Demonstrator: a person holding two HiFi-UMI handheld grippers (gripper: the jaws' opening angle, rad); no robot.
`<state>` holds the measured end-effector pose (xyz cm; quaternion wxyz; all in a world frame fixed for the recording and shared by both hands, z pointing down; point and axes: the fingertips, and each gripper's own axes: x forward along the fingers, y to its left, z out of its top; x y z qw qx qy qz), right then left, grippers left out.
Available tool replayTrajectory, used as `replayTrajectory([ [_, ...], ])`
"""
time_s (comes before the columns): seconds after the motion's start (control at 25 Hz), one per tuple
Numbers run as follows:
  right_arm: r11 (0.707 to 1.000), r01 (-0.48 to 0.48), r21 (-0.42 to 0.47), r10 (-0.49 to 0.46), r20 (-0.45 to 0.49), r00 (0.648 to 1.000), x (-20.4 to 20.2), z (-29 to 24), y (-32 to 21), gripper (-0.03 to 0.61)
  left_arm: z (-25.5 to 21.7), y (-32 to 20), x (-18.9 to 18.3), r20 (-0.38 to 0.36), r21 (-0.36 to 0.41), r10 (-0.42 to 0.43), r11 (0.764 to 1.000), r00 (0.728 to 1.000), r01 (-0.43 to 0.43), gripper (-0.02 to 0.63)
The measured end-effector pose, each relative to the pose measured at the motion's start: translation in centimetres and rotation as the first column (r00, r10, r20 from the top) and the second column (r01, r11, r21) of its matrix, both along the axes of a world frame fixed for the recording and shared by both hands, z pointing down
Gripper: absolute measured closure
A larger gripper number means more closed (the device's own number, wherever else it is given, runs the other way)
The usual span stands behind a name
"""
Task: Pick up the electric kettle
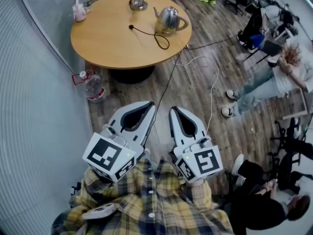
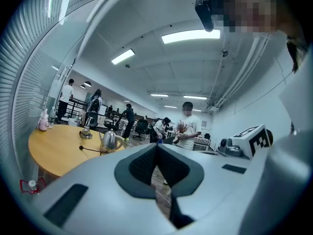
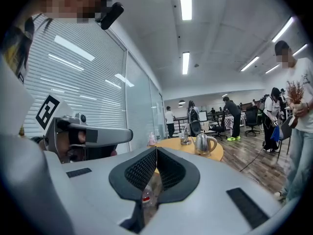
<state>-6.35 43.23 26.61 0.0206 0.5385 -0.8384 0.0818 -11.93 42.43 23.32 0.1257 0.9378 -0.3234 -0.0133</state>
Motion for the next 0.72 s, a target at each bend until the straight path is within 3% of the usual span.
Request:
replayTrajectory([
  [0.44, 1.0, 0.019, -0.006, -0.019, 0.001, 1.0, 1.3, 0.9, -0.4, 0.546, 0.4, -0.4, 0.9, 0.015, 0.011, -0.03, 0.999, 0.999, 0.03, 0.611],
  [0.72, 1.0, 0.009, -0.014, -0.009, -0.001, 1.0, 1.9, 1.3, -4.3, 0.546, 0.7, -4.4, 1.4, 0.015, 0.007, -0.019, 1.0, 1.0, 0.019, 0.611],
])
